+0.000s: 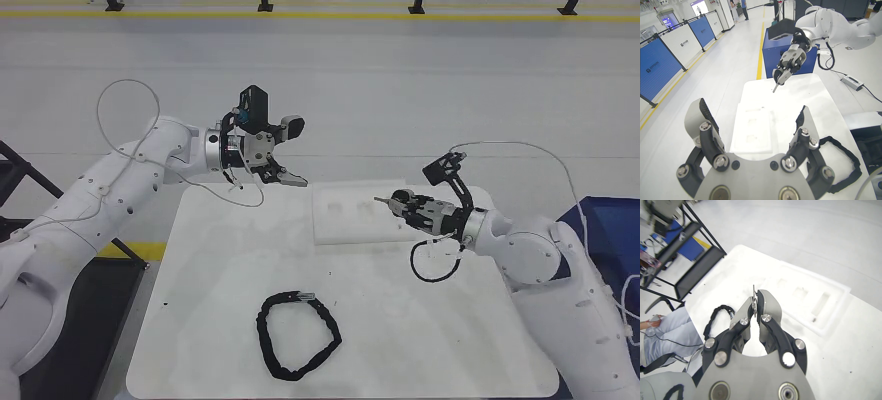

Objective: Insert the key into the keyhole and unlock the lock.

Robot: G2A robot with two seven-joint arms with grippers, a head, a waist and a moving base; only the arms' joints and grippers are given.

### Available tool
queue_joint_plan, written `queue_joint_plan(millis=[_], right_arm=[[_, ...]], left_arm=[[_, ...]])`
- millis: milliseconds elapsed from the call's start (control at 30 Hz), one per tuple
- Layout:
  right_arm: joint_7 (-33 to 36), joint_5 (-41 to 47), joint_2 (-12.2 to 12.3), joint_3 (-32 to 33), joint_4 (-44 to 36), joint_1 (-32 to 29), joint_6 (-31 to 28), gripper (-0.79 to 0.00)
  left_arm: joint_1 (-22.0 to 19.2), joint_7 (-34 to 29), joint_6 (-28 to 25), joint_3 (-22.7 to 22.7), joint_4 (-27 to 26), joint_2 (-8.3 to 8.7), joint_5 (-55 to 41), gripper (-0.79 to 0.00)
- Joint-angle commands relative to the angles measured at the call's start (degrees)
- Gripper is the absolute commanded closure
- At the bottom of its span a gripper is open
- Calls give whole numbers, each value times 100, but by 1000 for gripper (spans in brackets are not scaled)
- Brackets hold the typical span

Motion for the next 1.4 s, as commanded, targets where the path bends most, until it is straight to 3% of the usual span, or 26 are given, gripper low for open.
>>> queue_joint_plan(millis=[0,200,867,1067,1233,1367], right_arm=[[-277,528,34,335,50,-312,-575,0],[-587,1177,99,896,229,-845,-1185,0],[-426,1252,122,977,295,-864,-1187,0],[-426,1252,122,977,295,-864,-1187,0],[-426,1252,122,977,295,-864,-1187,0],[-426,1252,122,977,295,-864,-1187,0]], left_arm=[[0,0,0,0,0,0,0,-785],[0,0,0,0,0,0,0,-785],[15,-17,40,-8,-5,1,1,-785],[239,-253,94,-282,-198,113,89,-785],[674,11,81,-444,-339,236,678,-785],[1060,246,77,-472,-352,229,1080,-785]])
